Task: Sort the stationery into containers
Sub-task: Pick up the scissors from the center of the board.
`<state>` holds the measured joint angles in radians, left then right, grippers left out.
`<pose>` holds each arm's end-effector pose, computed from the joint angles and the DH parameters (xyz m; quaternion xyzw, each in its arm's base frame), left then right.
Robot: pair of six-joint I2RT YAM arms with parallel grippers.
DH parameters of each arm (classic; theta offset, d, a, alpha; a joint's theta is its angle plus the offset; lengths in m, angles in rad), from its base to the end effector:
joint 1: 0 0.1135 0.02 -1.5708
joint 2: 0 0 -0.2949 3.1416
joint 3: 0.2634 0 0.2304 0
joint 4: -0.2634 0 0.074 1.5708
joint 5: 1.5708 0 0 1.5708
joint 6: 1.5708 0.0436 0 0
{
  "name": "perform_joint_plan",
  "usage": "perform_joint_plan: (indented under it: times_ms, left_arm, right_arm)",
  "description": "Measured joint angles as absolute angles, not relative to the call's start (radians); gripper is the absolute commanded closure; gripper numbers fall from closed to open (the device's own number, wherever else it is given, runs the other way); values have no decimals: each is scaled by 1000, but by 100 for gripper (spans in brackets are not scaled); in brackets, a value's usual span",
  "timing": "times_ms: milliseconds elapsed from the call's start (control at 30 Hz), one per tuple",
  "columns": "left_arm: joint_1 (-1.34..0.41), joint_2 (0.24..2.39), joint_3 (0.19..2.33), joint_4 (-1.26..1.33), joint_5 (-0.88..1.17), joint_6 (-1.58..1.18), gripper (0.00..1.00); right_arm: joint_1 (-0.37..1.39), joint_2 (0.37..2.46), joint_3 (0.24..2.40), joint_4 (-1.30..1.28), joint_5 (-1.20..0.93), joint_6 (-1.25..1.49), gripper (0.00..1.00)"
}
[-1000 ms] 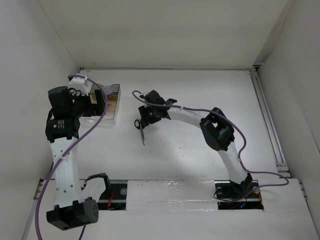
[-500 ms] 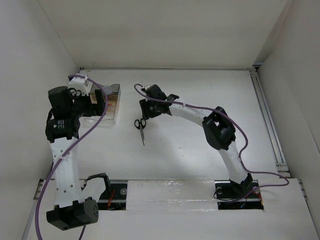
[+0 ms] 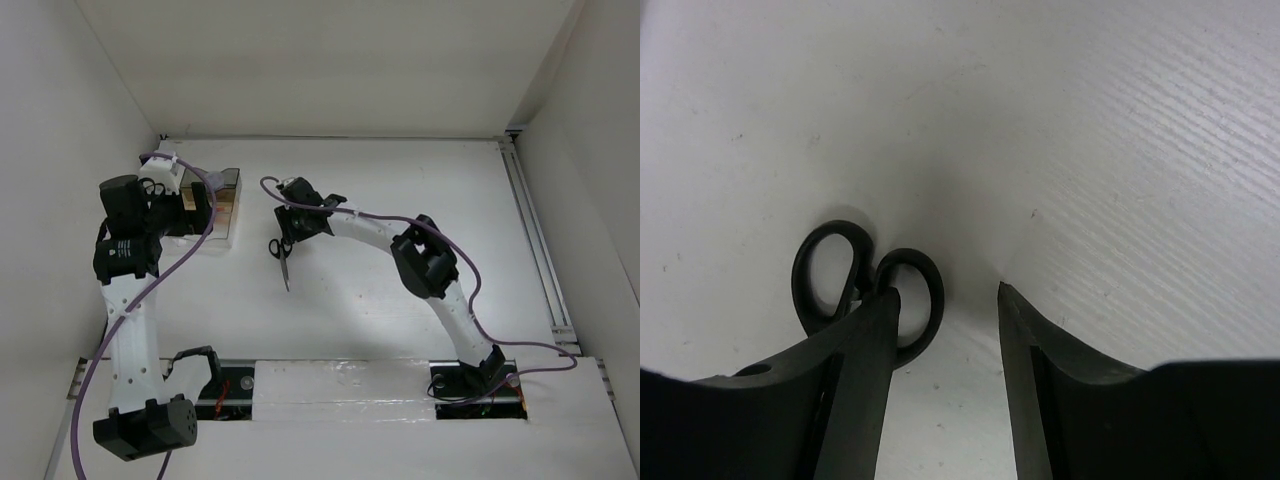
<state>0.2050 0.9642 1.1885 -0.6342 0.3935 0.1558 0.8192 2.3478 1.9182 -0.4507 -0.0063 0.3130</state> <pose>0.1603 0.0162 0.4182 0.0870 0.8225 -0.0643 0.5584 0.3609 0.3866 0.1950 -0.2367 0.9107 0.1840 0.2840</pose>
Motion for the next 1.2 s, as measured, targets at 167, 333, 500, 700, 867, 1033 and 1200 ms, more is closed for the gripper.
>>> perform_joint_plan:
  times_ms: [167, 333, 500, 700, 867, 1033, 1200]
  left_arm:
    - [205, 964, 1188, -633, 393, 156, 1]
    - [205, 964, 1188, -633, 393, 156, 1]
    - [205, 964, 1188, -633, 393, 156, 1]
    - [205, 961, 1186, -633, 393, 156, 1]
    - [205, 959, 1180, -633, 426, 165, 1]
    - [207, 1036, 1179, -684, 571, 265, 1]
    - [207, 1229, 1200, -838, 757, 450, 1]
  right_arm:
    - [834, 2362, 1945, -480, 41, 313, 53]
    - [846, 2385, 1987, -514, 83, 311, 57]
    - [858, 2385, 1986, -525, 129, 308, 77]
    - [880, 2391, 1984, -523, 185, 295, 100]
    - [885, 2352, 1902, -446, 181, 287, 100]
    - [892, 2228, 1713, -381, 152, 310, 100]
    - [928, 2021, 1520, -330, 158, 336, 100]
